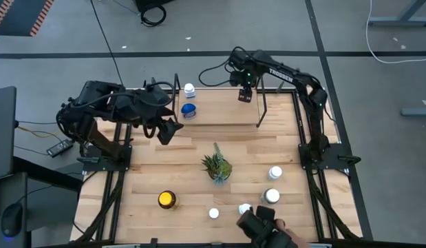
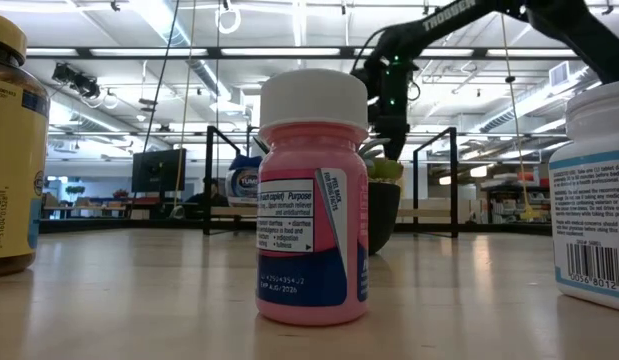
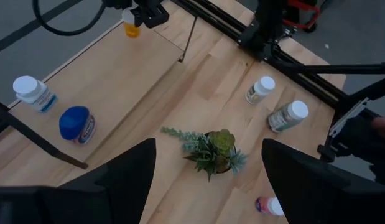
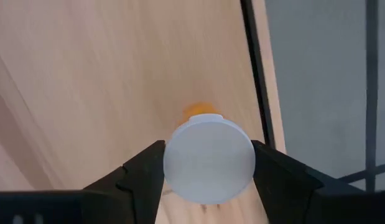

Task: Pick and place medicine bottles onto shelf by color
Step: Put the orange pill bottle on the shelf

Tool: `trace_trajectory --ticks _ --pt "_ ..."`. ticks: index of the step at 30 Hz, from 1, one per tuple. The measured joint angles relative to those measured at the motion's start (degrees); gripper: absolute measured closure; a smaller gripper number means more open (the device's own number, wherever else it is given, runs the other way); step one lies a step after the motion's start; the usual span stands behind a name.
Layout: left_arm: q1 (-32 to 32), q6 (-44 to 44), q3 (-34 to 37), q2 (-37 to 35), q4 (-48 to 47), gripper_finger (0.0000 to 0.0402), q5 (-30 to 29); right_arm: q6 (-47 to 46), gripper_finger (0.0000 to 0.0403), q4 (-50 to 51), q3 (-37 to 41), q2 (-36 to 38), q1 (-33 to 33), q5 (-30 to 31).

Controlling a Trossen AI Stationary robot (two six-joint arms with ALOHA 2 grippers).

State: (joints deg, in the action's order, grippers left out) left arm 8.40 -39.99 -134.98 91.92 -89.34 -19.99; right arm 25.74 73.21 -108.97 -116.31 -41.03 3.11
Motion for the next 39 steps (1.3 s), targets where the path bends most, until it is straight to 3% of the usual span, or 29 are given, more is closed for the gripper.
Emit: trace_trajectory --ticks 10,29,39 --pt "0.00 0.07 0.00 0.00 -0.02 0.0104 -1.45 7.26 0.0177 0.09 0.00 -0.71 -1.67 0.20" --pt "0.00 -1.01 0.00 -0.02 -0.02 0.0104 -1.86 10.16 0.0176 -3.75 3.99 -0.99 -3.49 -1.70" --pt "0.00 -0.80 0.00 -0.02 -0.03 0.0104 -1.86 7.92 0.0127 -4.05 4.11 -1.01 -3.48 -0.15"
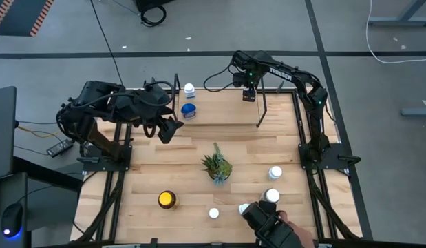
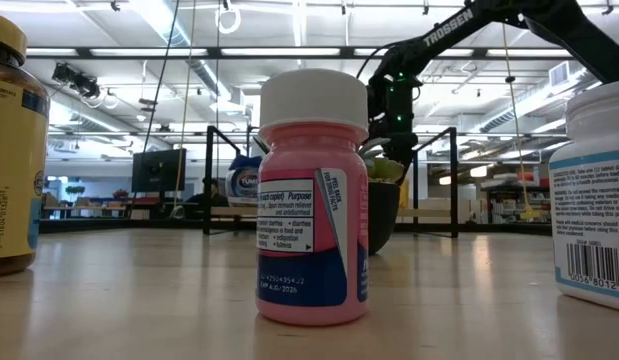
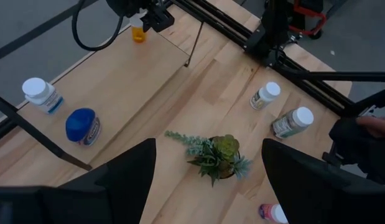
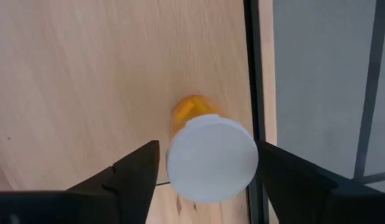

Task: Pick and place medicine bottles onto shelf by color
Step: Put the orange pill bottle on the shelf, then put the green pill bottle on the shelf

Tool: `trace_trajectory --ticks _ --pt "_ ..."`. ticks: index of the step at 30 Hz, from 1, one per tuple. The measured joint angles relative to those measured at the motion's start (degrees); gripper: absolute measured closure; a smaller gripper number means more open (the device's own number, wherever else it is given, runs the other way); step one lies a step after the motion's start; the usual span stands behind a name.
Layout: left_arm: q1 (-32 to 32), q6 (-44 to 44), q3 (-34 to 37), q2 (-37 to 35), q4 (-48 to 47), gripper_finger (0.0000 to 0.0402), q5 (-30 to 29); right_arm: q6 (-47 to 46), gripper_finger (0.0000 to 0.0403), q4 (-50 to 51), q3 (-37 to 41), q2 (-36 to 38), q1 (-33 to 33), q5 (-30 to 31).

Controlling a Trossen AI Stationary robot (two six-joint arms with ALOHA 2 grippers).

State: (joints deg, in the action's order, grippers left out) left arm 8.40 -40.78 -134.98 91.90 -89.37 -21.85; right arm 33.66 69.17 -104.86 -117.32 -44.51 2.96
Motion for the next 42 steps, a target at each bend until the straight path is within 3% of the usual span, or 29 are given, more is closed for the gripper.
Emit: trace_trajectory --ticks 7,22,27,33,42 --pt "0.00 0.76 0.00 0.00 -0.01 0.0104 0.00 -1.11 0.0099 1.09 0.00 0.09 0.00 0.71" --pt "-0.31 8.79 0.00 0.00 2.90 0.0104 -0.82 -12.12 0.0097 7.05 -1.66 6.91 3.38 1.62" --pt "-2.11 11.79 0.00 0.00 3.93 0.0104 -1.10 -17.33 0.0097 9.65 -1.71 11.66 8.48 1.38" --pt "-3.84 12.99 0.00 0.00 4.63 0.0104 -1.11 -29.86 0.0099 15.88 -1.73 15.13 17.30 -3.46" --pt "-3.72 13.76 0.00 0.00 5.15 0.0104 -1.06 -55.65 0.0102 20.07 1.52 17.83 33.02 -7.90"
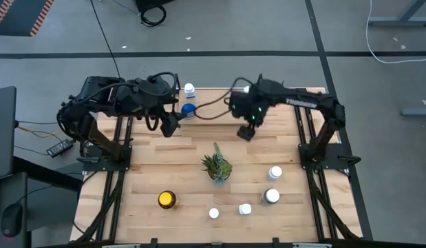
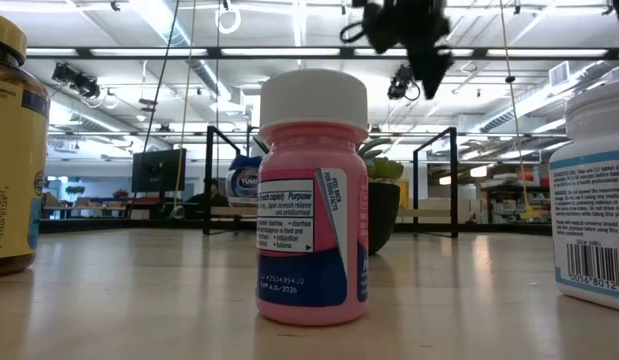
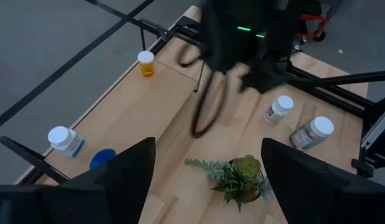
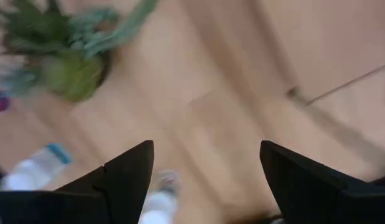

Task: Pick and place medicine bottles onto shelf by color
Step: Put the green pill bottle on the shelf

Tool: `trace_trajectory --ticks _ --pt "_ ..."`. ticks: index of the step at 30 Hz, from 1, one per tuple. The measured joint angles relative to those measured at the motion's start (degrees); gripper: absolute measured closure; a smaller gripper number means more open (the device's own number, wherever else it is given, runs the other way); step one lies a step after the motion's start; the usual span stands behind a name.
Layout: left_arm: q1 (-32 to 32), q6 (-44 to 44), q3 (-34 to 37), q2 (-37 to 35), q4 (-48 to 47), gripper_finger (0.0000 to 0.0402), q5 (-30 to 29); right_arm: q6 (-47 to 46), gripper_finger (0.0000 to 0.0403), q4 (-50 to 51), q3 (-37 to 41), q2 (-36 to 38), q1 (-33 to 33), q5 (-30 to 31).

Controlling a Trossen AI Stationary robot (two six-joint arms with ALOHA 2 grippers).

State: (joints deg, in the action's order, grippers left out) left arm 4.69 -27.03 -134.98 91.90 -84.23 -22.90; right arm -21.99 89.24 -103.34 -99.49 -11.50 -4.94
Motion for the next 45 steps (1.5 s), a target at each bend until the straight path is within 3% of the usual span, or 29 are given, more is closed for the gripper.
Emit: trace_trajectory --ticks 14,26,45 --pt "0.02 4.93 0.00 -0.02 -0.07 0.0104 1.37 -39.48 0.0103 -11.52 34.86 23.61 18.14 -2.85" --pt "0.02 3.63 0.00 -0.02 -0.07 0.0104 2.17 -60.72 0.0103 -22.63 47.35 23.83 28.26 -5.34" --pt "-0.02 2.14 0.00 -0.02 -0.04 0.0104 2.15 -65.09 0.0104 -29.74 53.22 23.78 29.21 -5.97"
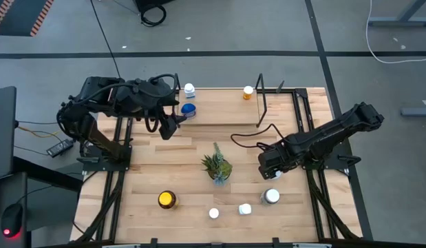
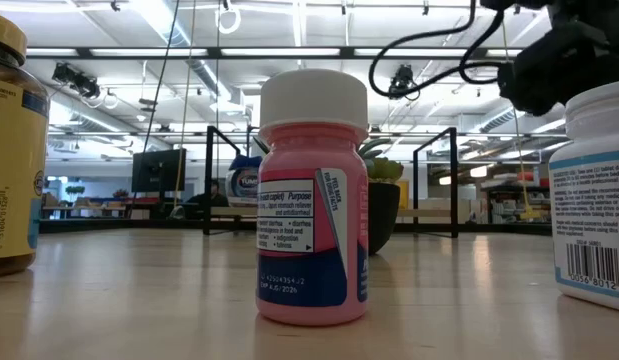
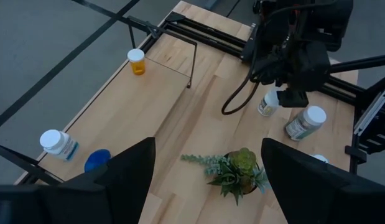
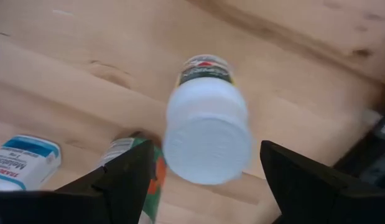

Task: Pick and place medicine bottles onto shelf by color
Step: Put the green pill bottle on the shelf

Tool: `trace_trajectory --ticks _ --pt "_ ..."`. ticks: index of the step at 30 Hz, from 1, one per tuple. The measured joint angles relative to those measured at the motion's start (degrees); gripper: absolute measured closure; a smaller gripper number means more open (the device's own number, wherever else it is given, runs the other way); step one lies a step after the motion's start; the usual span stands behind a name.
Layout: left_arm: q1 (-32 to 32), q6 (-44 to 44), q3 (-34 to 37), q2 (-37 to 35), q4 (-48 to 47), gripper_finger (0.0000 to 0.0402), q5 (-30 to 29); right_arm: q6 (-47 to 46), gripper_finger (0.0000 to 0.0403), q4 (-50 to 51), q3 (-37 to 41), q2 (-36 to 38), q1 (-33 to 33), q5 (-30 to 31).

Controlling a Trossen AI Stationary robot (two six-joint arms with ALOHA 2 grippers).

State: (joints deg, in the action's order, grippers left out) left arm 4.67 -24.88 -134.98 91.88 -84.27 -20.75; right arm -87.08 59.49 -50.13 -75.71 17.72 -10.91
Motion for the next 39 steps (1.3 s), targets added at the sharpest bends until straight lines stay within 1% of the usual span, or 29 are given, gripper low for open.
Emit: trace_trajectory --ticks 3,9,19,22,26,29,32,39 --pt "0.00 -0.02 0.00 0.00 0.00 0.0104 0.02 -1.36 0.0109 -2.08 1.08 -0.04 0.00 -0.34" --pt "0.00 -0.39 0.00 0.00 0.00 0.0104 0.02 -1.46 0.0129 -2.04 1.18 -0.04 0.00 -0.27" --pt "0.00 -0.44 0.00 0.00 0.02 0.0104 0.02 0.45 0.0192 -1.71 1.16 -0.04 0.00 1.11" --pt "0.00 -0.44 0.00 0.00 0.02 0.0104 0.01 1.10 0.0194 -0.92 1.14 0.00 0.00 1.79" --pt "0.00 -0.44 0.00 0.00 0.02 0.0104 0.00 2.44 0.0185 -0.66 0.98 0.00 0.00 1.87" --pt "0.00 -0.38 0.00 0.00 0.02 0.0104 0.02 4.52 0.0186 -0.57 -0.53 -0.06 -0.26 1.85" --pt "0.00 0.00 0.00 0.00 0.02 0.0104 0.00 9.01 0.0193 -0.67 -2.98 -0.06 -1.35 1.91" --pt "0.00 0.00 0.00 0.00 0.02 0.0104 0.01 22.75 0.0191 -0.72 -9.01 -0.06 -8.15 2.50"
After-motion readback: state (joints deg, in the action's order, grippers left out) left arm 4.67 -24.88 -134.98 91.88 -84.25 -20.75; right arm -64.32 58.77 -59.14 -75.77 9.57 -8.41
